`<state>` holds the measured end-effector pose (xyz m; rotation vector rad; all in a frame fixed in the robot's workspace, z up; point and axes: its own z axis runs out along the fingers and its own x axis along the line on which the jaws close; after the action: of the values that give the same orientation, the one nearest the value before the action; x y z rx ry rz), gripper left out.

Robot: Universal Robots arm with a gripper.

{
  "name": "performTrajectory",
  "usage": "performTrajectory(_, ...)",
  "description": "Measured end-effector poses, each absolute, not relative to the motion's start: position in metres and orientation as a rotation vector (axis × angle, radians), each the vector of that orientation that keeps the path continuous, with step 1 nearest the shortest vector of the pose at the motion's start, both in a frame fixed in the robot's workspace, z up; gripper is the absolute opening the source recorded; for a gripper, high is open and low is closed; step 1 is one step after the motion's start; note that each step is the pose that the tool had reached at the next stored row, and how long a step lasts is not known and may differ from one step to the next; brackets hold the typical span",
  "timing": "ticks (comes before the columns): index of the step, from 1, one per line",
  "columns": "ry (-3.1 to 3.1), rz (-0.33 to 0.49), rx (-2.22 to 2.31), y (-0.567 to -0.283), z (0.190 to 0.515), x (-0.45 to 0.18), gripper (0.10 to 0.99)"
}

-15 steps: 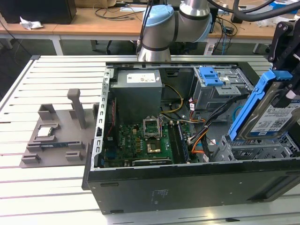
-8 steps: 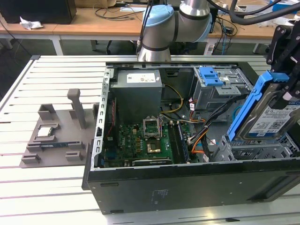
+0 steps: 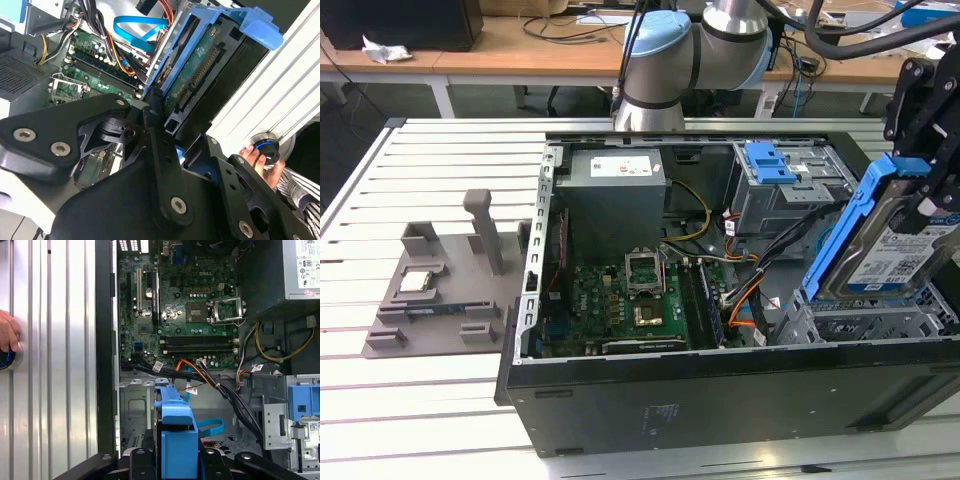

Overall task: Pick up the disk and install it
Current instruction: 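Insert the disk into the insertion slot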

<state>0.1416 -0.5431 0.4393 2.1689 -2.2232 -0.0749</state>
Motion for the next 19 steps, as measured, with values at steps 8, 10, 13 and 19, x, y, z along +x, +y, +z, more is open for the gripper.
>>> performTrajectory(8, -2.222, -0.072, 2.168, -0.543, 0.420, 0.142, 0.365)
performTrajectory(10, -2.221, -0.072, 2.168, -0.543, 0.411, 0.142, 0.365)
performTrajectory(13, -2.221, -0.072, 2.167, -0.543, 0.401, 0.142, 0.365)
performTrajectory(19, -2.221, -0.072, 2.167, -0.543, 0.389, 0.142, 0.365)
